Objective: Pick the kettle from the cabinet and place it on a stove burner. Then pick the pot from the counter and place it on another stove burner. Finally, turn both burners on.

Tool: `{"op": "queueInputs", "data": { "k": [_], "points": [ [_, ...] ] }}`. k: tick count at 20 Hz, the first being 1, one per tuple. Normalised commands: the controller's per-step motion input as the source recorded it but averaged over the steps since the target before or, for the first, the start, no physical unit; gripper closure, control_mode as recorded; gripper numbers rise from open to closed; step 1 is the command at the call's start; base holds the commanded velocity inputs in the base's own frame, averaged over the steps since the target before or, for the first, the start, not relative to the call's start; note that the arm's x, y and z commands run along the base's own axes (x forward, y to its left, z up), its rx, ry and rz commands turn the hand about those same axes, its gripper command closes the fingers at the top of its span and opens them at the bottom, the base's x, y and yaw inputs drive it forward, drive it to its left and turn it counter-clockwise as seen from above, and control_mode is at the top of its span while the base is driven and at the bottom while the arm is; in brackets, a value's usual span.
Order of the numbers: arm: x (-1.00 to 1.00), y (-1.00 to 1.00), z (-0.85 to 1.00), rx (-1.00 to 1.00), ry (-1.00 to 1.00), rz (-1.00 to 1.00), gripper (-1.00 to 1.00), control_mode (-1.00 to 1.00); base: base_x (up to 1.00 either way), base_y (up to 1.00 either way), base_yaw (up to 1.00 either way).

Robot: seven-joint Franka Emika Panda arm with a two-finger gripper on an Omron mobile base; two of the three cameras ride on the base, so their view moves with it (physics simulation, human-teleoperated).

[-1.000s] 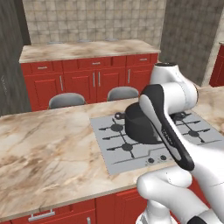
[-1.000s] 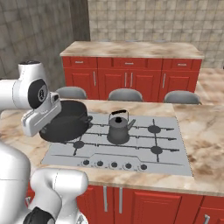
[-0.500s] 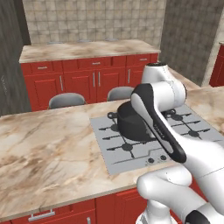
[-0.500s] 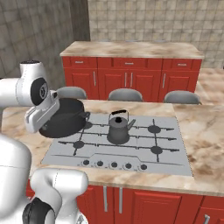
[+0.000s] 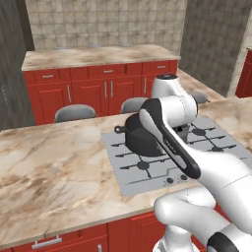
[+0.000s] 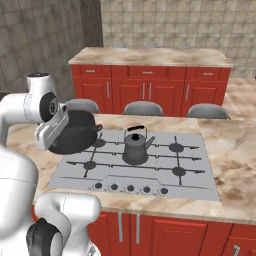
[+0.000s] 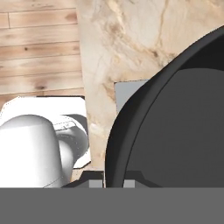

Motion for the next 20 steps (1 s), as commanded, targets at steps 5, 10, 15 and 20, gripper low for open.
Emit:
{"op": "queueInputs", "data": {
  "k": [5,10,15,20],
  "points": [
    [0.42,0.0,-0.04,0.0,0.0,0.0,1.0,-1.0,0.0,0.0,0.0],
    [0.41,0.0,-0.02,0.0,0.02,0.0,1.0,-1.0,0.0,0.0,0.0],
    [0.32,0.0,-0.16,0.0,0.08,0.0,1.0,-1.0,0.0,0.0,0.0],
    [0.31,0.0,-0.21,0.0,0.06,0.0,1.0,-1.0,0.0,0.0,0.0]
  ]
}}
